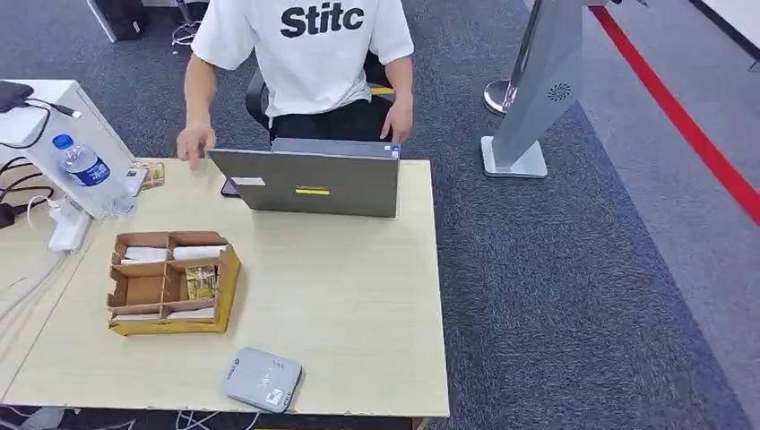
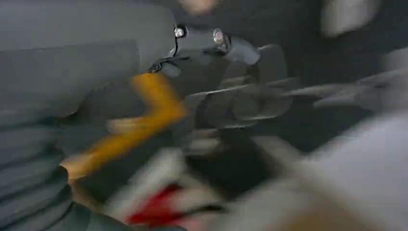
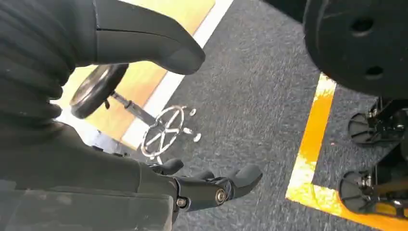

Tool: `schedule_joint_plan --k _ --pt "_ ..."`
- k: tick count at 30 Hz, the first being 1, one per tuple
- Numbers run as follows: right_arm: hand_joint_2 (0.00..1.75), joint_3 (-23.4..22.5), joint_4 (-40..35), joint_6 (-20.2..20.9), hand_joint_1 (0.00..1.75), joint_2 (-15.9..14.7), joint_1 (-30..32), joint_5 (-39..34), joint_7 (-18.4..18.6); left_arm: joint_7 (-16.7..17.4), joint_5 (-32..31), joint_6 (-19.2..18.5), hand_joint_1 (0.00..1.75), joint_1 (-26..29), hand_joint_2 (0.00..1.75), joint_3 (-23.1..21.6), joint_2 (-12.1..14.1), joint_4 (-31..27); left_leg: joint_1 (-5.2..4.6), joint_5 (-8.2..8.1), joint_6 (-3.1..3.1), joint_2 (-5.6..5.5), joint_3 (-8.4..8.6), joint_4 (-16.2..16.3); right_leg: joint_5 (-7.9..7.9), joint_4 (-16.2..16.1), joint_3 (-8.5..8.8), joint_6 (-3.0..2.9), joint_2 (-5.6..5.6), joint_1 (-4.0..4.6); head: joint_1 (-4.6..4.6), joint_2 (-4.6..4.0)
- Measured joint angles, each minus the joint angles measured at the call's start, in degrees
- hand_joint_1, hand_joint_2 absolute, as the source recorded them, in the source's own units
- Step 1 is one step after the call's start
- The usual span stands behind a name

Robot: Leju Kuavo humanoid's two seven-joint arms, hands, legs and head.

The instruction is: Pass the card to the sensor for recognition and then transmit it.

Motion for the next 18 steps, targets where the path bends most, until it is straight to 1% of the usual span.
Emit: schedule_joint_plan --k 2,4,7,10,12,14,16,18 --pt "1.75 1.3 0.0 0.0 0.00 -0.6 0.2 -0.9 0.0 5.1 -1.4 4.2 0.00 -2.1 1.75 -1.0 0.2 7.8 0.06 -0.02 0.04 0.10 0.00 0.0 0.04 0.0 0.10 0.02 0.08 0.00 0.09 0.00" --pt "1.75 2.4 0.0 0.0 0.00 -1.0 0.4 -1.7 0.1 8.9 -3.4 7.3 0.00 -3.2 1.75 -2.3 0.1 13.4 0.05 -0.05 0.13 0.09 -0.03 0.1 0.07 0.0 0.06 0.07 0.08 -0.03 0.13 0.00" --pt "1.75 3.7 0.0 -0.2 0.00 -1.1 0.4 -2.5 0.2 11.9 -7.5 10.8 0.00 -4.5 1.75 -4.8 0.2 18.5 -0.03 -0.10 0.21 0.00 -0.02 0.1 0.04 -0.1 0.02 0.12 0.01 -0.11 0.15 0.00" --pt "1.75 4.8 0.0 -0.4 0.00 -1.1 0.5 -3.3 0.2 13.3 -10.1 11.9 0.00 -5.4 1.75 -7.5 0.5 21.4 -0.03 -0.14 0.27 0.00 -0.02 0.1 0.01 -0.1 0.05 0.17 0.01 -0.11 0.17 0.00" --pt "1.75 5.7 0.0 -0.5 0.00 -1.1 0.5 -3.8 0.2 12.5 -10.6 11.7 0.00 -5.8 1.75 -8.9 1.2 22.8 -0.03 -0.14 0.27 0.01 -0.01 0.1 0.01 -0.1 0.08 0.17 0.01 -0.10 0.15 0.00" --pt "1.75 6.6 0.0 -0.9 0.00 -1.1 0.5 -4.4 0.2 9.2 -10.3 10.5 0.00 -6.0 1.75 -9.4 2.0 23.5 -0.03 -0.14 0.27 0.01 -0.01 0.1 0.01 -0.1 0.08 0.17 0.01 -0.07 0.17 0.00" --pt "1.75 7.3 0.0 -0.9 0.00 -1.1 0.4 -4.5 0.1 7.4 -9.9 9.8 0.00 -6.4 1.75 -9.6 2.6 24.0 -0.03 -0.13 0.27 0.01 -0.02 0.1 0.00 -0.1 0.12 0.16 0.01 -0.06 0.13 0.00" --pt "1.75 8.4 0.0 -0.8 0.00 -1.1 0.4 -4.2 -0.3 6.2 -9.5 9.0 0.00 -6.5 1.75 -9.8 4.1 24.5 -0.01 -0.13 0.26 0.01 -0.02 0.1 0.00 -0.1 0.12 0.15 0.01 0.00 0.15 0.00"
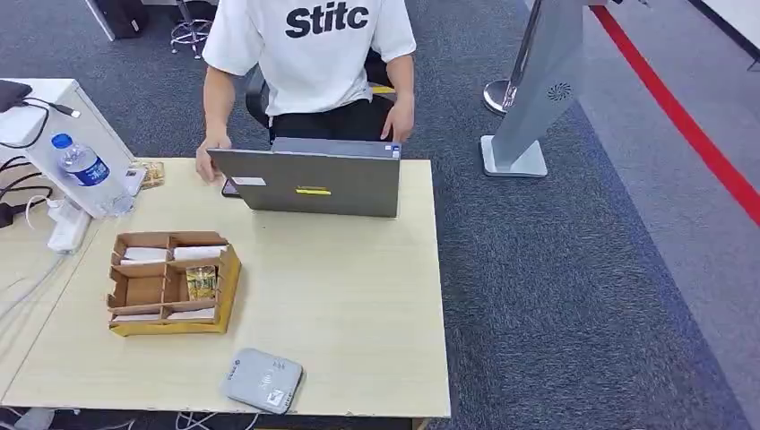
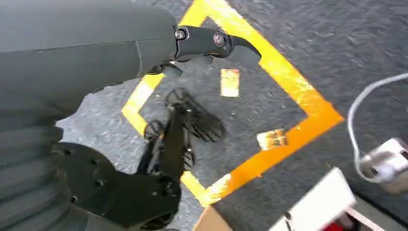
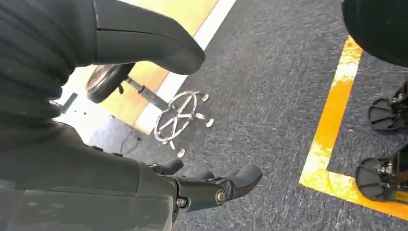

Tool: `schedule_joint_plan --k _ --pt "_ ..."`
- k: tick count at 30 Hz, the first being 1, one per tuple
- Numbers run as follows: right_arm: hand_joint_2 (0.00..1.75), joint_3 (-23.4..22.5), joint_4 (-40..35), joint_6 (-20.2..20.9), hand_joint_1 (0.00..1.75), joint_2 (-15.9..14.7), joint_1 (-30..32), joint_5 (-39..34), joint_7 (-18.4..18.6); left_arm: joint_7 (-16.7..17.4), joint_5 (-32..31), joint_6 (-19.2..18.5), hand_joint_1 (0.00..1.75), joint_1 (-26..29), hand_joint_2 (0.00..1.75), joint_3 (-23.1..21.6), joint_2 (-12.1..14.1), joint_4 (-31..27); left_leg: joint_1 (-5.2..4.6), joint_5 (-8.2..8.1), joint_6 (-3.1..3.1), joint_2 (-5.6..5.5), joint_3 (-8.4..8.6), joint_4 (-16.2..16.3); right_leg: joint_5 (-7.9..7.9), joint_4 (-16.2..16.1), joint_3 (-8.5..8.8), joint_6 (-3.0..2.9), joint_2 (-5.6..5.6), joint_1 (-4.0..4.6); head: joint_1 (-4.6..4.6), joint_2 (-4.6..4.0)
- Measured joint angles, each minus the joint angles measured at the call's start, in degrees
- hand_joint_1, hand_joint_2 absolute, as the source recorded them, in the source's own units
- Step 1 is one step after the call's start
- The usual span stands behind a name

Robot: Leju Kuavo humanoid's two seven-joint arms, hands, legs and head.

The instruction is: Pass the card to the sensor for recognition and then transmit it.

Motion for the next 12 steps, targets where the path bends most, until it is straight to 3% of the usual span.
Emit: schedule_joint_plan --k 12 --pt "1.75 3.8 0.0 0.7 0.00 -0.7 -0.2 -0.3 -1.3 1.4 0.7 3.7 0.00 -0.9 1.75 0.0 2.3 1.6 0.05 0.00 0.00 0.00 -0.02 0.0 -0.02 0.0 -0.06 0.00 0.00 -0.02 0.00 0.00"
